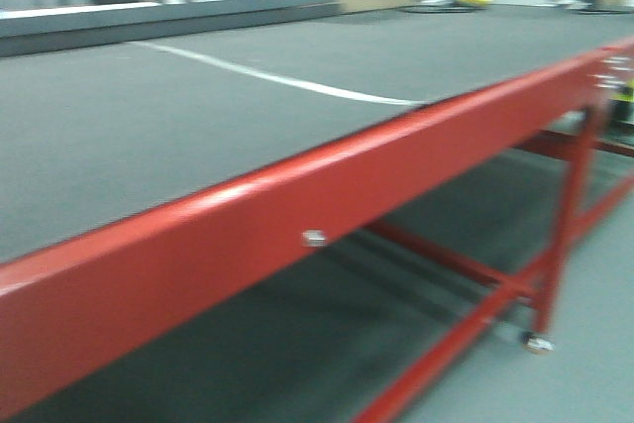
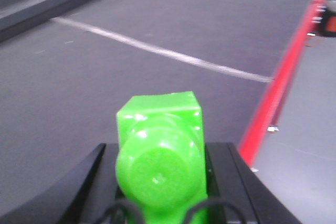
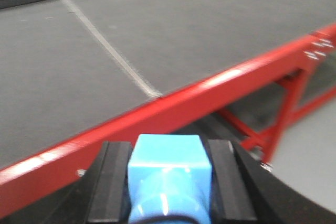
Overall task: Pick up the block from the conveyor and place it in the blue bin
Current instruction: 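Drive the base away from the conveyor toward the shelf of blue bins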
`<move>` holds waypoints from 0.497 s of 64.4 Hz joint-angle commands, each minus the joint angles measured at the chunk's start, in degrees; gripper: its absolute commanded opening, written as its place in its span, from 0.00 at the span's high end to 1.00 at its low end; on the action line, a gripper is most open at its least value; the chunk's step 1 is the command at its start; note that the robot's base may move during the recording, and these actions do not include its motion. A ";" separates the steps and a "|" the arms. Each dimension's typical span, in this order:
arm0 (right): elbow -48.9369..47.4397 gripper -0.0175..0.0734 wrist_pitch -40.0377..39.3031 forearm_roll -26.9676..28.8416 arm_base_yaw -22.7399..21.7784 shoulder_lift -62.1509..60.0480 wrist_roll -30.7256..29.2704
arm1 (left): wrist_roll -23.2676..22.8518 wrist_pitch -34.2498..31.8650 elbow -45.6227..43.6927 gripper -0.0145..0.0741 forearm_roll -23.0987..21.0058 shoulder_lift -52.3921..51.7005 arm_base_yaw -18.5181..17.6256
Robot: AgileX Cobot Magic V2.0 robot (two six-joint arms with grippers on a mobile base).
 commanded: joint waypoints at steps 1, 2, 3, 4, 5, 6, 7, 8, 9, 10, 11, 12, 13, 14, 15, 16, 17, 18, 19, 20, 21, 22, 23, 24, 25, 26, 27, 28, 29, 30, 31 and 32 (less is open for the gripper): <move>-0.35 0.98 -0.64 -0.59 -0.28 -0.20 -0.38 | -0.03 -0.71 -0.42 0.96 -0.25 -0.02 -0.42; -0.35 0.98 -0.64 -0.59 -0.28 -0.20 -0.38 | -0.03 -0.71 -0.42 0.96 -0.25 -0.02 -0.42; -0.35 0.98 -0.64 -0.59 -0.28 -0.20 -0.38 | -0.03 -0.71 -0.42 0.96 -0.25 -0.02 -0.42; -0.35 0.98 -0.64 -0.59 -0.28 -0.20 -0.38 | -0.03 -0.71 -0.42 0.96 -0.25 -0.02 -0.42; -0.35 0.98 -0.64 -0.59 -0.28 -0.20 -0.38 | -0.03 -0.71 -0.42 0.96 -0.25 -0.02 -0.42; -0.35 0.98 -0.64 -0.59 -0.28 -0.20 -0.38 | -0.03 -0.71 -0.42 0.96 -0.25 -0.02 -0.42; -0.35 0.98 -0.64 -0.59 -0.28 -0.20 -0.38 | -0.03 -0.71 -0.42 0.96 -0.25 -0.02 -0.42; -0.35 0.98 -0.64 -0.59 -0.28 -0.20 -0.38 | -0.03 -0.71 -0.42 0.96 -0.25 -0.02 -0.42; -0.35 0.98 -0.64 -0.59 -0.28 -0.20 -0.38 | -0.03 -0.71 -0.42 0.96 -0.25 -0.02 -0.42; -0.35 0.98 -0.64 -0.59 -0.28 -0.20 -0.38 | -0.03 -0.71 -0.42 0.96 -0.25 -0.02 -0.42; -0.35 0.98 -0.64 -0.59 -0.28 -0.20 -0.38 | -0.03 -0.71 -0.42 0.96 -0.25 -0.02 -0.42; -0.35 0.98 -0.64 -0.59 -0.28 -0.20 -0.38 | -0.03 -0.71 -0.42 0.96 -0.25 -0.02 -0.42; -0.35 0.98 -0.64 -0.59 -0.28 -0.20 -0.38 | -0.03 -0.71 -0.42 0.96 -0.25 -0.02 -0.42; -0.35 0.98 -0.64 -0.59 -0.28 -0.20 -0.38 | -0.03 -0.71 -0.42 0.96 -0.25 -0.02 -0.42; -0.35 0.98 -0.64 -0.59 -0.28 -0.20 -0.38 | -0.03 -0.71 -0.42 0.96 -0.25 -0.02 -0.42; -0.35 0.98 -0.64 -0.59 -0.28 -0.20 -0.38 | -0.03 -0.71 -0.42 0.96 -0.25 -0.02 -0.42; -0.35 0.98 -0.64 -0.59 -0.28 -0.20 -0.38 | -0.03 -0.71 -0.42 0.96 -0.25 -0.02 -0.42; -0.35 0.98 -0.64 -0.59 -0.28 -0.20 -0.38 | -0.03 -0.71 -0.42 0.96 -0.25 -0.02 -0.42; -0.35 0.98 -0.64 -0.59 -0.28 -0.20 -0.38 | -0.03 -0.71 -0.42 0.96 -0.25 -0.02 -0.42; -0.35 0.98 -0.64 -0.59 -0.28 -0.20 -0.38 | -0.03 -0.71 -0.42 0.96 -0.25 -0.02 -0.42; -0.35 0.98 -0.64 -0.59 -0.28 -0.20 -0.38 | -0.03 -0.71 -0.42 0.96 -0.25 -0.02 -0.42; -0.35 0.98 -0.64 -0.59 -0.28 -0.20 -0.38 | -0.03 -0.71 -0.42 0.96 -0.25 -0.02 -0.42; -0.35 0.98 -0.64 -0.59 -0.28 -0.20 -0.38 | -0.03 -0.71 -0.42 0.96 -0.25 -0.02 -0.42; -0.35 0.98 -0.64 -0.59 -0.28 -0.20 -0.38 | -0.03 -0.71 -0.42 0.96 -0.25 -0.02 -0.42; -0.35 0.98 -0.64 -0.59 -0.28 -0.20 -0.38 | -0.03 -0.71 -0.42 0.96 -0.25 -0.02 -0.42; -0.35 0.98 -0.64 -0.59 -0.28 -0.20 -0.38 | -0.03 -0.71 -0.42 0.96 -0.25 -0.02 -0.42; -0.35 0.98 -0.64 -0.59 -0.28 -0.20 -0.38 | -0.03 -0.71 -0.42 0.96 -0.25 -0.02 -0.42; -0.35 0.98 -0.64 -0.59 -0.28 -0.20 -0.38 | -0.03 -0.71 -0.42 0.96 -0.25 -0.02 -0.42; -0.35 0.98 -0.64 -0.59 -0.28 -0.20 -0.38 | -0.03 -0.71 -0.42 0.96 -0.25 -0.02 -0.42; -0.35 0.98 -0.64 -0.59 -0.28 -0.20 -0.38 | -0.03 -0.71 -0.42 0.96 -0.25 -0.02 -0.42; -0.35 0.98 -0.64 -0.59 -0.28 -0.20 -0.38 | -0.03 -0.71 -0.42 0.96 -0.25 -0.02 -0.42; -0.35 0.98 -0.64 -0.59 -0.28 -0.20 -0.38 | -0.03 -0.71 -0.42 0.96 -0.25 -0.02 -0.42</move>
